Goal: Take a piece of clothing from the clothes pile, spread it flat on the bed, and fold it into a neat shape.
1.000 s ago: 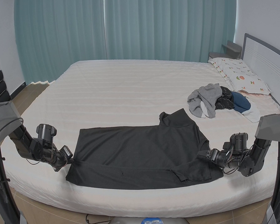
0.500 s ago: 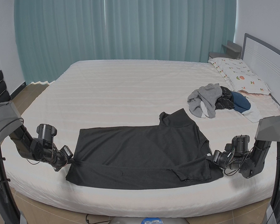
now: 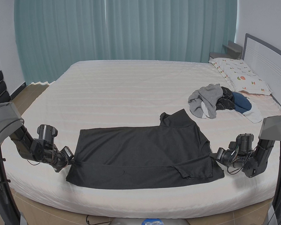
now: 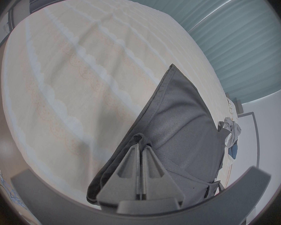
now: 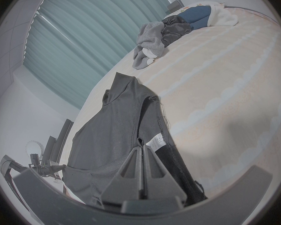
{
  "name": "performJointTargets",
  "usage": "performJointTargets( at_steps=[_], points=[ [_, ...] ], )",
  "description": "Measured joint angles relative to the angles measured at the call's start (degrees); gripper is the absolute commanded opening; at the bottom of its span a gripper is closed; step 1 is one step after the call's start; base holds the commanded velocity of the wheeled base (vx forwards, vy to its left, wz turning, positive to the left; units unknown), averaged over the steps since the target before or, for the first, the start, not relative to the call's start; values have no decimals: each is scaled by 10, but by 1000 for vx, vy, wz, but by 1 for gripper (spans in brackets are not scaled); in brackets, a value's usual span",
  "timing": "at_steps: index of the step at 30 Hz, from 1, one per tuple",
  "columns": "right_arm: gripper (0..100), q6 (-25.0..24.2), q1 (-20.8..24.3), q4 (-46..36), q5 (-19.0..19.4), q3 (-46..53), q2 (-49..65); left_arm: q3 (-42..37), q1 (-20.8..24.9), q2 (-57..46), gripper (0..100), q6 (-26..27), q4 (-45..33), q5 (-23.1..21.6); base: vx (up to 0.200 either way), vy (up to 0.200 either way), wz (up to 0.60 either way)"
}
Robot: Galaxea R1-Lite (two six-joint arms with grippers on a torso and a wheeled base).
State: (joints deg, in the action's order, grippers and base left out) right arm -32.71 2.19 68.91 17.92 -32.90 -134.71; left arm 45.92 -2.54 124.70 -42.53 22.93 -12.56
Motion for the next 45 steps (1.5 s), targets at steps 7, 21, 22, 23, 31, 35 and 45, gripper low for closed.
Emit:
performJointTargets(
  at_steps=[7,21,22,23,31,35,45],
  points=[
    [100,0,3,-1,0,-1,-3,2,0,0,100,-1,1,0,0,0,0],
    [100,-76,1,3,-1,25,47,-5,-15,-26,100,-1,1,1,0,0,0],
    [100,-82,1,2,-2,34,58,-9,-15,-35,100,-1,1,1,0,0,0],
    [100,-85,1,2,-2,42,69,-15,-16,-44,100,-1,2,1,0,0,0],
    [100,-112,14,1,-3,128,139,-79,-14,-105,100,-7,0,-4,-200,0,0],
    [100,-159,34,3,-5,157,161,-113,-4,-123,100,-32,0,-6,-50,0,0],
    [100,-179,55,3,-6,179,171,-147,51,-112,100,-61,9,13,0,0,0]
  ],
)
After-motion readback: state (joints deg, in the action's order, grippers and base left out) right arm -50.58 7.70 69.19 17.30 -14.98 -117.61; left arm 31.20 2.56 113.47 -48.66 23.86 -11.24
